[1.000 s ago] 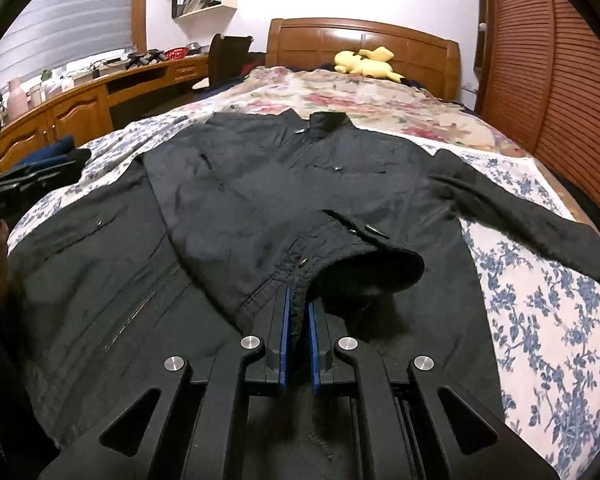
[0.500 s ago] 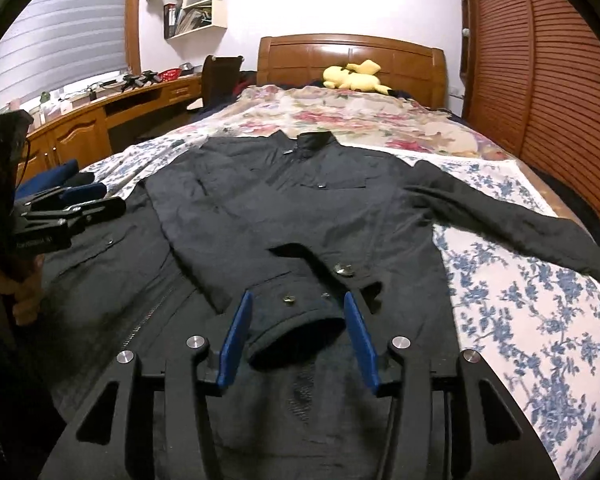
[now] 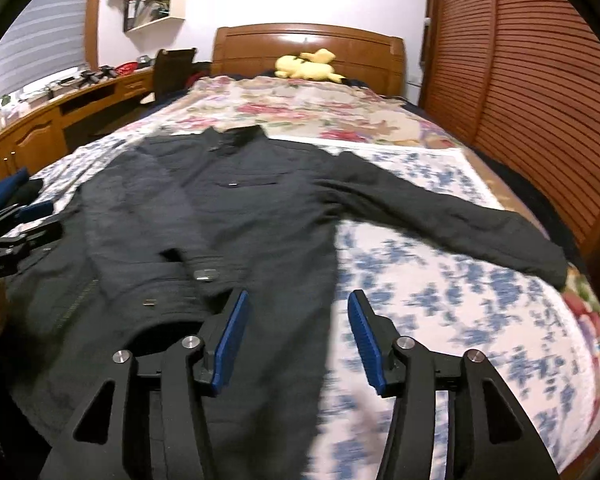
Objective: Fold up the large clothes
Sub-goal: 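Move the right gripper to the other sleeve's cuff and grasp it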
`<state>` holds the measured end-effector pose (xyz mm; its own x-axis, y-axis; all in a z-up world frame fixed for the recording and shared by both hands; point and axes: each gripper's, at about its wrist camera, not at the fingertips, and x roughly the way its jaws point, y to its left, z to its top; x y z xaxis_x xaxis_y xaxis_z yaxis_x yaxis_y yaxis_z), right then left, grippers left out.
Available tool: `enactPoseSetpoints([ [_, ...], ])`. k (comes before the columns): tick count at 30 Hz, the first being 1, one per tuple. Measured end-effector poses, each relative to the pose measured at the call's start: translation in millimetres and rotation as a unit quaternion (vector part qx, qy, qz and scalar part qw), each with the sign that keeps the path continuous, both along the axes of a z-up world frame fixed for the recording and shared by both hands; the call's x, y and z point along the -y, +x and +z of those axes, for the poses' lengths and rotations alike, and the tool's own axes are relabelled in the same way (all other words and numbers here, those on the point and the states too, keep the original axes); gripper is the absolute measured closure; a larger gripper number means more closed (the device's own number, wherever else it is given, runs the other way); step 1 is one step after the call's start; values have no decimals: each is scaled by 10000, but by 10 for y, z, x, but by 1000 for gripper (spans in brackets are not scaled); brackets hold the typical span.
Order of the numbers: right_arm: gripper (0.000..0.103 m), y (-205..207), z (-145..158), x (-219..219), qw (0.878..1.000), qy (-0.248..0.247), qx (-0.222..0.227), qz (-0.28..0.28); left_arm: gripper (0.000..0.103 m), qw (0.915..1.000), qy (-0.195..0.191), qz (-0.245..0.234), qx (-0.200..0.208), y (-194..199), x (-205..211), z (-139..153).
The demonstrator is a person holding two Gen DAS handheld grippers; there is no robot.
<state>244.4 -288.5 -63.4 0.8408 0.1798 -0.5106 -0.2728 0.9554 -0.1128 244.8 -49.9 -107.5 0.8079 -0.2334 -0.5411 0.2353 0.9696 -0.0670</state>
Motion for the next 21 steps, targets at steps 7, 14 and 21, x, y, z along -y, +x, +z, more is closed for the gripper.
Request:
enactPoseSetpoints([
  [7, 40, 300, 146, 499, 9984, -238, -43, -521, 24, 10000, -20, -34, -6, 84, 107, -31],
  [14, 32, 689, 259, 983, 9936, -286, -234, -1068, 24, 9999, 24, -126, -70, 169, 219, -99],
  [21, 31, 1071, 237, 1285, 9858, -319, -510, -1565, 24, 9997, -37, -232, -94, 247, 321, -133],
])
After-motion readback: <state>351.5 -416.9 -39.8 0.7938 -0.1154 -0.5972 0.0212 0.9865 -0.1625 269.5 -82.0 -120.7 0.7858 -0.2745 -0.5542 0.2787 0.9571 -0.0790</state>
